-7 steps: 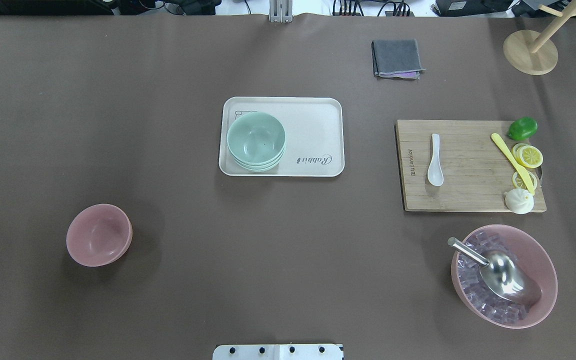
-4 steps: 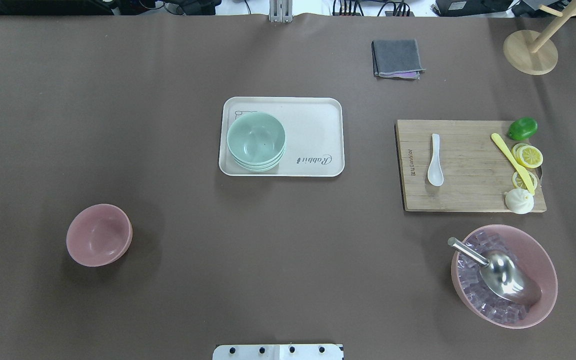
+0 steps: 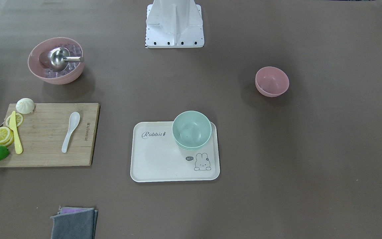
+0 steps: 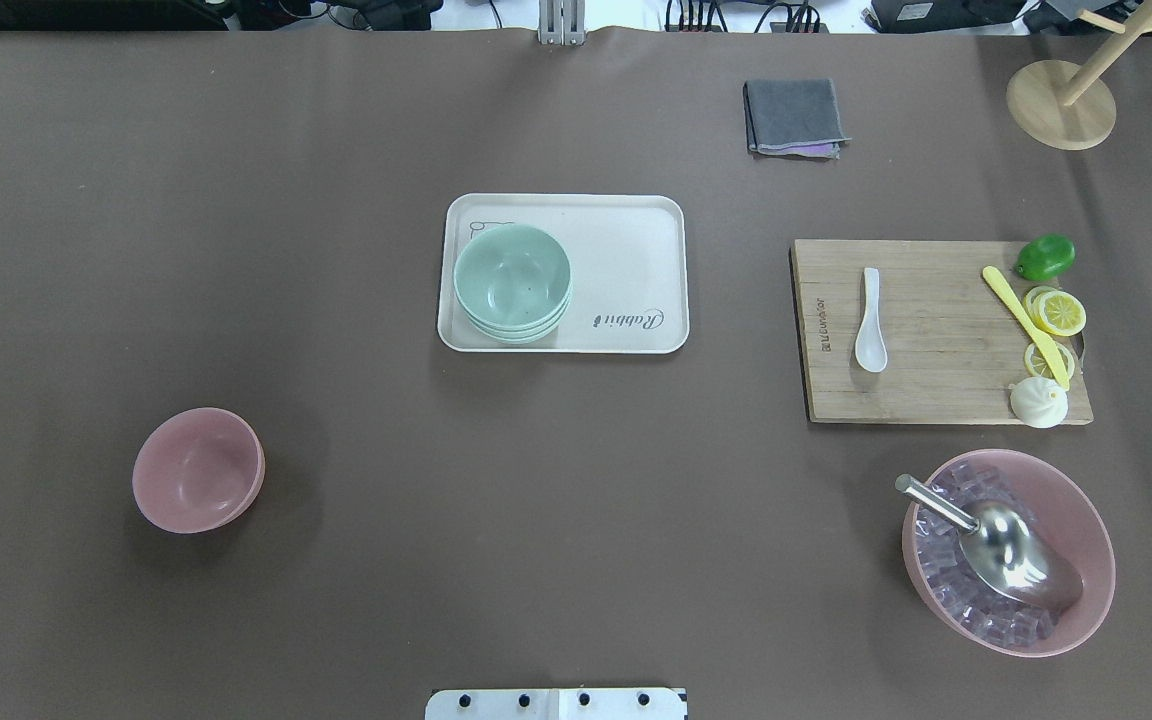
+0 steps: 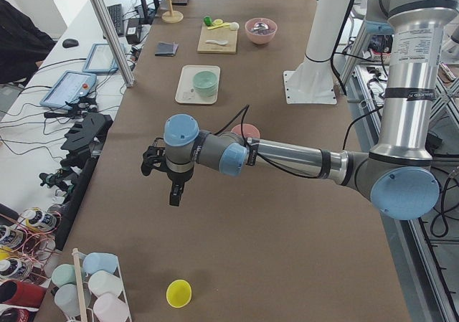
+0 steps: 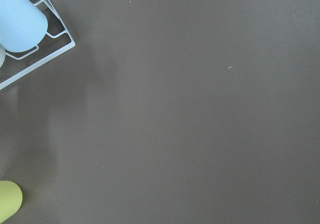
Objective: Stack pink bowl on green and place spoon
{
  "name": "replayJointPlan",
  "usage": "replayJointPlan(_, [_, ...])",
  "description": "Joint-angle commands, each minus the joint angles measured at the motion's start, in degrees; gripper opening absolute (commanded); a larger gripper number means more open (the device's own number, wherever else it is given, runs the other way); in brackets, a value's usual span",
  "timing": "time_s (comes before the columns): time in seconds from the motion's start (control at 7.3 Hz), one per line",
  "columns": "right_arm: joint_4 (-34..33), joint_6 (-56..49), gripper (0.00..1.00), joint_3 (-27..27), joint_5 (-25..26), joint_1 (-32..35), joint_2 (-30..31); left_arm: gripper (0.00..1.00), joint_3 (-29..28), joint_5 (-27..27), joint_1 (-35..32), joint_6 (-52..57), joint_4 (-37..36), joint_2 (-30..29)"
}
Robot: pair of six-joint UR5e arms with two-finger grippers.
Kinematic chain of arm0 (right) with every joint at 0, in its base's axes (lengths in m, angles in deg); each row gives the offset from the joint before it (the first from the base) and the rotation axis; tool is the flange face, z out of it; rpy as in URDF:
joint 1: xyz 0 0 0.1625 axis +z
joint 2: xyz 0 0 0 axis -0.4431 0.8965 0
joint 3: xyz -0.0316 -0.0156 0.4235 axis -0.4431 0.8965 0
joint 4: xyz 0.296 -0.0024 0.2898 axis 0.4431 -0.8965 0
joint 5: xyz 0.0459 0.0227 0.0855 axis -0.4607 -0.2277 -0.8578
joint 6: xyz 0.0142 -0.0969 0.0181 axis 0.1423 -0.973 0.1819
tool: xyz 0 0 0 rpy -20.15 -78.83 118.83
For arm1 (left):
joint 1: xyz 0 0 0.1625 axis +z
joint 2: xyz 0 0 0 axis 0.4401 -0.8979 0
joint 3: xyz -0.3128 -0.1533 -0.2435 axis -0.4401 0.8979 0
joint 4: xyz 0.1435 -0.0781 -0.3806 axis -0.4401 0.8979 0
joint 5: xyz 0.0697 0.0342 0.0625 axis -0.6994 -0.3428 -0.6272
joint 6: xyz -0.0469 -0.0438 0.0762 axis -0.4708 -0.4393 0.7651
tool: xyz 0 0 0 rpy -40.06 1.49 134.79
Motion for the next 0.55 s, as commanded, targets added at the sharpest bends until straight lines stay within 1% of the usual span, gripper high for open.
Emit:
replayJointPlan(0.0, [0.0, 0.0, 1.0, 0.0, 0.0, -0.1, 0.0, 0.98, -0.3, 2.2, 0.2, -3.6, 4.1, 0.0])
replayJointPlan(0.14, [0.0, 0.0, 1.0, 0.0, 0.0, -0.1, -0.1, 0.98, 0.8, 2.2, 1.2, -5.7, 4.6, 0.0])
replayJointPlan(0.27, [0.0, 0.1, 1.0, 0.0, 0.0, -0.1, -0.1, 0.98, 2.8, 1.4, 5.9, -6.9, 3.1, -0.3])
replayJointPlan(0.41, [0.0, 0.0, 1.0, 0.0, 0.0, -0.2, -0.1, 0.98, 2.9, 1.3, 8.1, -12.2, 1.4, -2.8])
